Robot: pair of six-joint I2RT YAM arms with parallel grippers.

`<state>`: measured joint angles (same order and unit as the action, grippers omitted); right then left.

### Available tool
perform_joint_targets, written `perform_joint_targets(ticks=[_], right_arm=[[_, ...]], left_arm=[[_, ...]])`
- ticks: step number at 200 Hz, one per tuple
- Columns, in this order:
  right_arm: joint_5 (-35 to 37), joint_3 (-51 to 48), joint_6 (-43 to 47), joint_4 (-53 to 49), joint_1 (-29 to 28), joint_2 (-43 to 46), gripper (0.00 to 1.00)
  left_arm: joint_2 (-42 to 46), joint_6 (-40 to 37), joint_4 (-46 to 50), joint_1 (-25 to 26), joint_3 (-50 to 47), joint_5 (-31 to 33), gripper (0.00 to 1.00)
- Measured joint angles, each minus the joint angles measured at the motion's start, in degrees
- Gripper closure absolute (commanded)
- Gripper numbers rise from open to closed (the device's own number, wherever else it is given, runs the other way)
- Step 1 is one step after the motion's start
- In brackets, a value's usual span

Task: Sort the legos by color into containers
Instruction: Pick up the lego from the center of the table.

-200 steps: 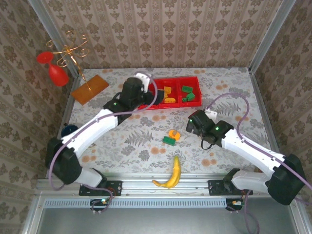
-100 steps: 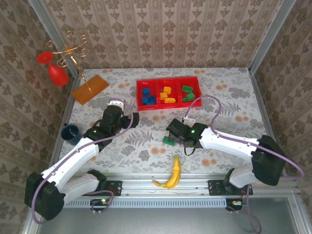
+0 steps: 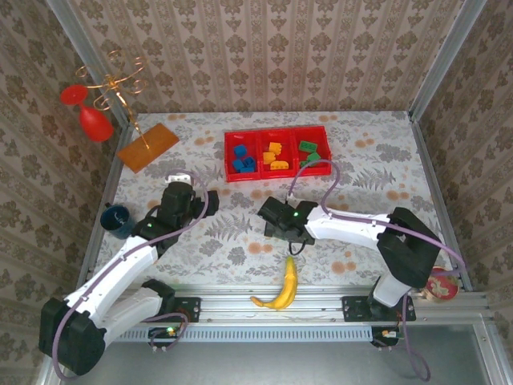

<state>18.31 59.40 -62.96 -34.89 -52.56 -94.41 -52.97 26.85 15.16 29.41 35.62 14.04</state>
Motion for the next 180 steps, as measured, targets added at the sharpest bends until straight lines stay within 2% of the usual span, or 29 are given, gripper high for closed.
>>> perform_joint_targets(ticks=[180], right_arm=[[-0.83, 3.78, 4.31, 2.49, 2.25, -6.60, 0.00]], left_arm=[[1.73, 1.92, 2.21, -1.81, -1.11, -0.63, 0.00]])
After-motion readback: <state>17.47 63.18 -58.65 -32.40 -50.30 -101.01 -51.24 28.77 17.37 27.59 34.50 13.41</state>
